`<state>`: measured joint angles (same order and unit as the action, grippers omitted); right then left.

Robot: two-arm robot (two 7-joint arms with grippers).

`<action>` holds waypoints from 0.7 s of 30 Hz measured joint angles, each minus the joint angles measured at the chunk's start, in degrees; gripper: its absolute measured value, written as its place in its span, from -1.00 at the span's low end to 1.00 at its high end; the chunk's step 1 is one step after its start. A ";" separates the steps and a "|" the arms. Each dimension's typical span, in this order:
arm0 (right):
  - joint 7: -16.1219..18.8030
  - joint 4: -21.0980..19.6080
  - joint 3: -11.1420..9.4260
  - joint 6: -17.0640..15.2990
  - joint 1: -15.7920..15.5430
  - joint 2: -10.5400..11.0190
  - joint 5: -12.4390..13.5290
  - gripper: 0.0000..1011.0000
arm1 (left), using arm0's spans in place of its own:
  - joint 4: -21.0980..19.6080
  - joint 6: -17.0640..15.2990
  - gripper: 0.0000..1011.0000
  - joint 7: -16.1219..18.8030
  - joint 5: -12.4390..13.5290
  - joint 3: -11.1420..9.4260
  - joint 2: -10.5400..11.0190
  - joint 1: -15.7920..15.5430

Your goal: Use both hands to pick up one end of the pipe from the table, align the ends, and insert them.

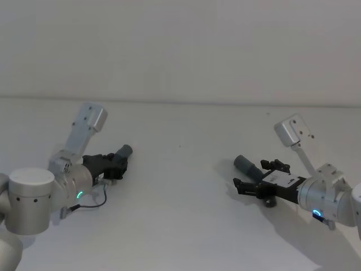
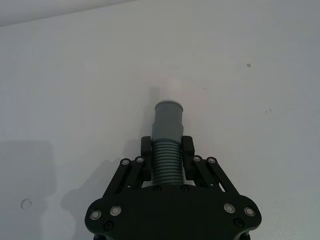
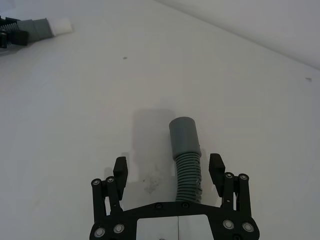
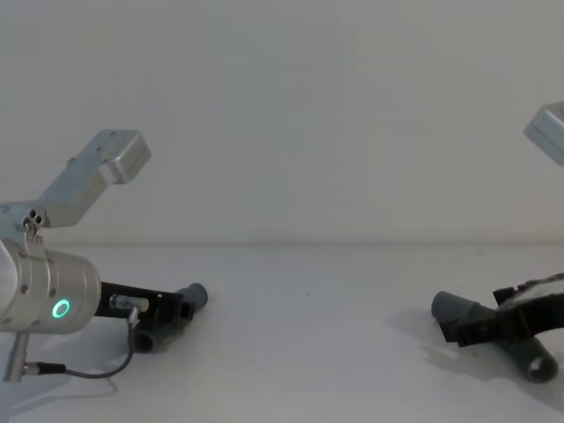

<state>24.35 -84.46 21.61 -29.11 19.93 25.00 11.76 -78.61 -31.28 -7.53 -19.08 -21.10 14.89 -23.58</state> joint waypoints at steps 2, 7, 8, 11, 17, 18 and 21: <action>0.13 0.20 0.05 -0.40 0.31 -0.05 0.17 0.98 | 0.00 0.00 -0.33 0.00 0.00 0.00 0.00 0.00; 0.50 0.83 0.24 -1.47 1.09 -0.13 0.57 0.98 | 0.00 0.00 -0.33 0.00 0.00 0.00 0.00 0.00; 0.55 0.91 0.26 -1.63 1.18 -0.14 0.64 0.98 | 0.00 0.00 -0.33 0.00 0.00 0.00 0.00 0.00; 0.72 1.26 0.38 -2.10 1.56 -0.16 0.87 0.98 | 0.00 0.00 -0.33 0.00 0.01 0.00 0.00 0.00; 0.90 1.93 0.61 -2.84 2.10 -0.18 1.23 0.98 | 0.00 0.00 -0.33 0.00 0.00 0.00 0.00 0.00; 0.90 2.04 0.65 -2.90 2.15 -0.18 1.28 0.98 | 0.00 0.00 -0.33 0.00 0.01 0.00 0.00 0.00; 0.90 2.38 0.73 -3.14 2.33 -0.19 1.46 0.98 | 0.00 0.00 -0.33 0.00 0.01 0.00 0.00 0.00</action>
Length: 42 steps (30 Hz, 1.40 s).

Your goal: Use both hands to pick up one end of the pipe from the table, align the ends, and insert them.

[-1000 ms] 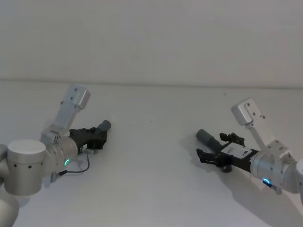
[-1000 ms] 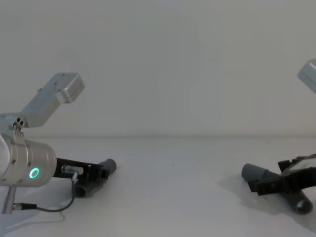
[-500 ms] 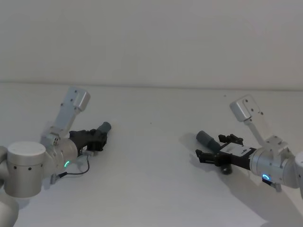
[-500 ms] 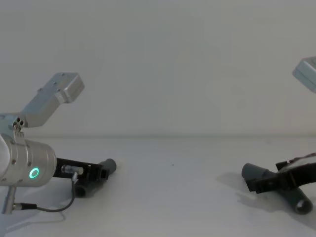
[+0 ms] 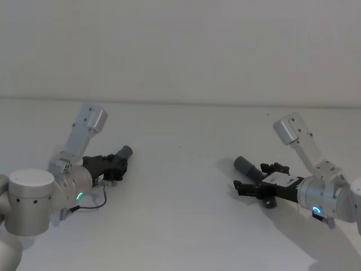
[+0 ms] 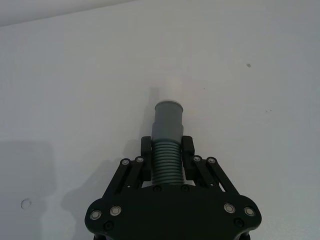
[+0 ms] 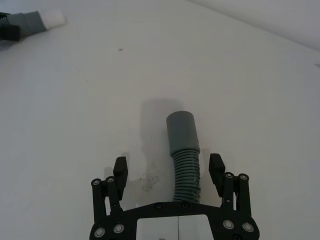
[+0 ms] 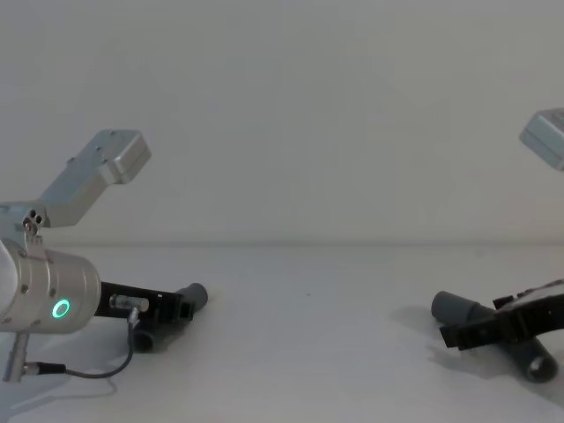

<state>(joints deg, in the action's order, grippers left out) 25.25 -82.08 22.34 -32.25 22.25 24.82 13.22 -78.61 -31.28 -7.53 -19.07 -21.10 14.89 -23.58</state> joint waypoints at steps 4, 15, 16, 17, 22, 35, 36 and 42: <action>-0.03 0.43 0.06 -0.20 0.21 -0.05 0.22 0.98 | 0.00 0.00 -0.33 0.00 0.00 0.00 0.00 0.00; -0.27 1.30 0.25 -0.47 0.67 -0.18 0.69 0.89 | 0.00 0.00 -0.33 0.00 0.00 0.00 0.00 0.00; -0.28 1.33 0.25 -0.48 0.68 -0.18 0.71 0.89 | 0.00 0.00 -0.33 0.00 0.00 0.00 0.00 0.00; -0.30 1.38 0.27 -0.51 0.71 -0.20 0.75 0.84 | 0.00 0.00 -0.33 0.00 0.00 0.00 0.00 0.00; -0.35 1.53 0.30 -0.54 0.79 -0.22 0.82 0.60 | 0.01 0.00 -0.33 0.00 0.00 0.00 0.00 0.00; -0.42 1.72 0.37 -0.62 0.89 -0.27 0.93 -0.21 | 0.00 0.00 -0.33 0.00 0.00 0.00 0.00 0.00; -0.43 1.73 0.37 -0.63 0.90 -0.27 0.94 -0.32 | 0.00 0.00 -0.33 0.00 0.00 0.00 0.00 0.00; -0.45 1.76 0.37 -0.65 0.92 -0.27 0.97 -0.47 | 0.00 0.00 -0.33 0.00 0.00 0.00 0.00 0.00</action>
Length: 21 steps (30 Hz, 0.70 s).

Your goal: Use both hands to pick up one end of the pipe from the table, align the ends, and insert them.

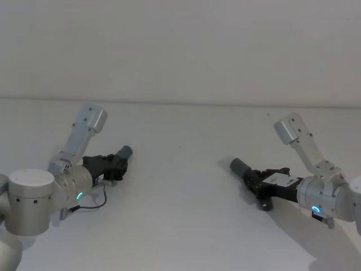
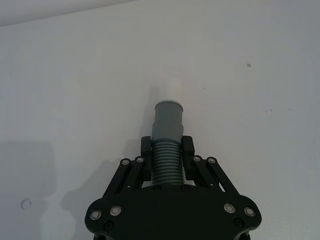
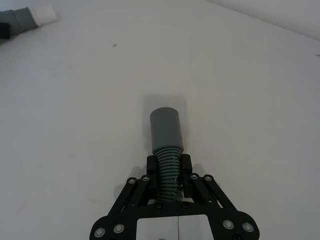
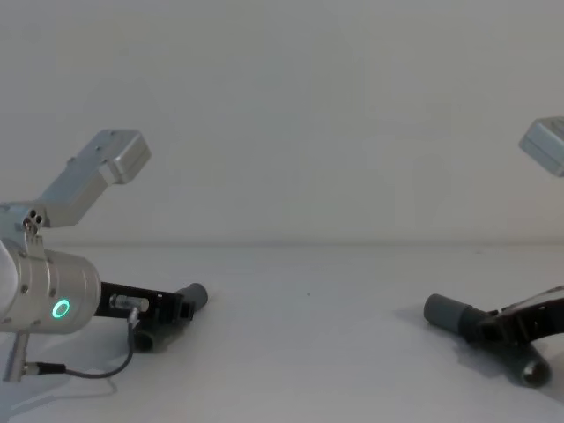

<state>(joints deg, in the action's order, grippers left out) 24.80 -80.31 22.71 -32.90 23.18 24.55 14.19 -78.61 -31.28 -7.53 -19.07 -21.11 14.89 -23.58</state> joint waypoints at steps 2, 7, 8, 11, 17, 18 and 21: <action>0.00 0.01 0.00 0.00 0.01 0.00 0.01 -0.47 | 0.00 0.00 -0.33 0.00 0.00 0.00 0.00 0.00; 0.00 0.03 0.00 -0.01 0.03 0.00 0.03 -0.47 | 0.00 0.00 -0.33 0.00 0.00 0.00 0.00 0.00; -0.01 0.03 0.00 0.00 0.03 0.01 0.04 -0.47 | 0.00 0.00 -0.33 0.00 0.00 0.00 0.00 0.00; -0.04 -0.05 0.00 0.19 0.00 0.07 0.07 -0.47 | 0.00 0.00 -0.33 -0.01 0.01 0.00 0.00 0.00; -0.41 -0.96 -0.17 1.97 -0.55 0.51 0.05 -0.47 | -0.19 0.16 -0.33 -0.61 0.07 -0.03 0.14 -0.01; -0.48 -1.22 -0.21 2.52 -0.70 0.68 -0.01 -0.47 | -0.41 0.35 -0.33 -0.98 0.06 -0.07 0.26 -0.06; -0.60 -2.11 -0.38 3.99 -1.02 1.13 -0.31 -0.47 | -0.94 0.98 -0.33 -2.12 0.04 -0.15 0.60 -0.20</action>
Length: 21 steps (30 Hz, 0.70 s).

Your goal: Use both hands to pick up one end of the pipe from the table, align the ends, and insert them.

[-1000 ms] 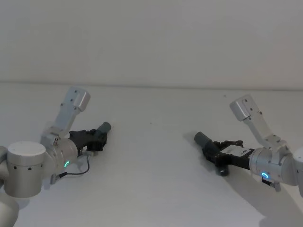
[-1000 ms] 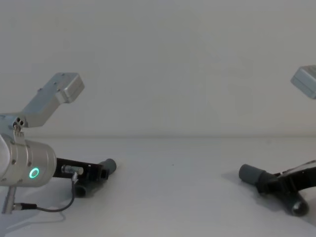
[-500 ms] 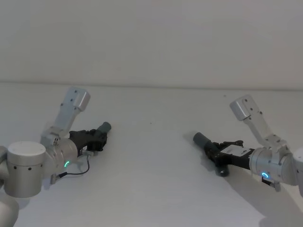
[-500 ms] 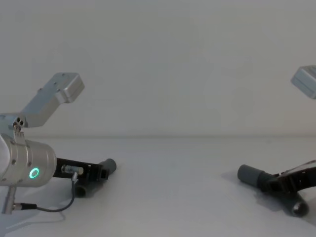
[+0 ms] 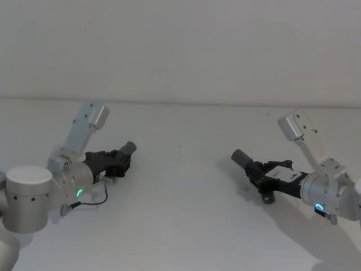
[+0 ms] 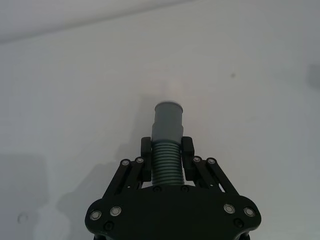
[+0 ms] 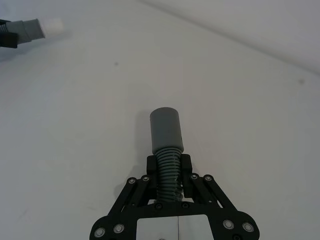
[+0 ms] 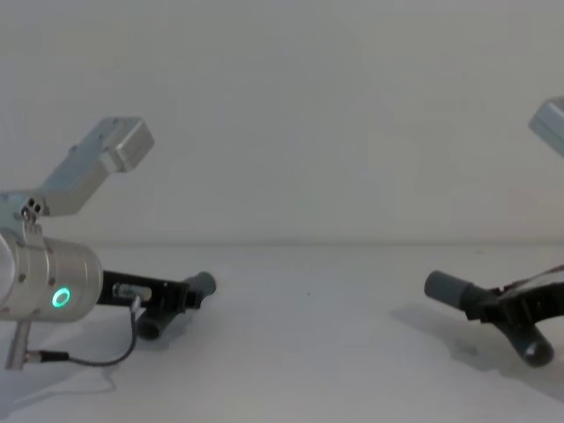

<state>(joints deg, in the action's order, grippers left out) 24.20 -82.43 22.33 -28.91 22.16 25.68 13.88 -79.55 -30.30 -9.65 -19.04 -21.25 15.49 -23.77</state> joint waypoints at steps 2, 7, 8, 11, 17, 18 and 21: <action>-0.02 -0.59 -0.09 1.04 -0.21 0.42 -0.34 -0.47 | -0.39 0.34 -0.33 -0.63 -0.03 -0.04 0.24 -0.11; 0.37 -2.06 -0.19 3.82 -0.53 1.68 -1.27 -0.47 | -1.76 1.61 -0.33 -3.02 -0.42 -0.06 0.93 -0.44; 0.63 -2.28 -0.20 4.26 -0.56 1.93 -1.42 -0.47 | -1.92 1.74 -0.33 -3.26 -0.48 -0.07 1.00 -0.47; 1.53 -3.13 -0.15 6.02 -0.61 3.09 -2.01 -0.47 | -2.36 2.11 -0.33 -3.97 -0.62 -0.10 1.27 -0.55; 4.22 -4.43 0.42 9.60 -0.38 5.60 -3.02 -0.47 | -2.81 1.94 -0.33 -3.98 -0.53 -0.11 1.30 -0.40; 4.71 -4.54 0.51 10.18 -0.32 5.93 -3.14 -0.47 | -2.87 1.87 -0.33 -3.93 -0.46 -0.11 1.31 -0.37; 6.37 -4.96 1.00 11.92 0.00 7.38 -3.51 -0.47 | -3.13 1.74 -0.33 -3.88 -0.01 -0.32 1.53 -0.24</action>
<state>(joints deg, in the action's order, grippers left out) 30.57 -87.39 23.33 -16.99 22.16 33.06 10.37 -82.68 -28.56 -13.53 -19.05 -21.58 17.02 -24.02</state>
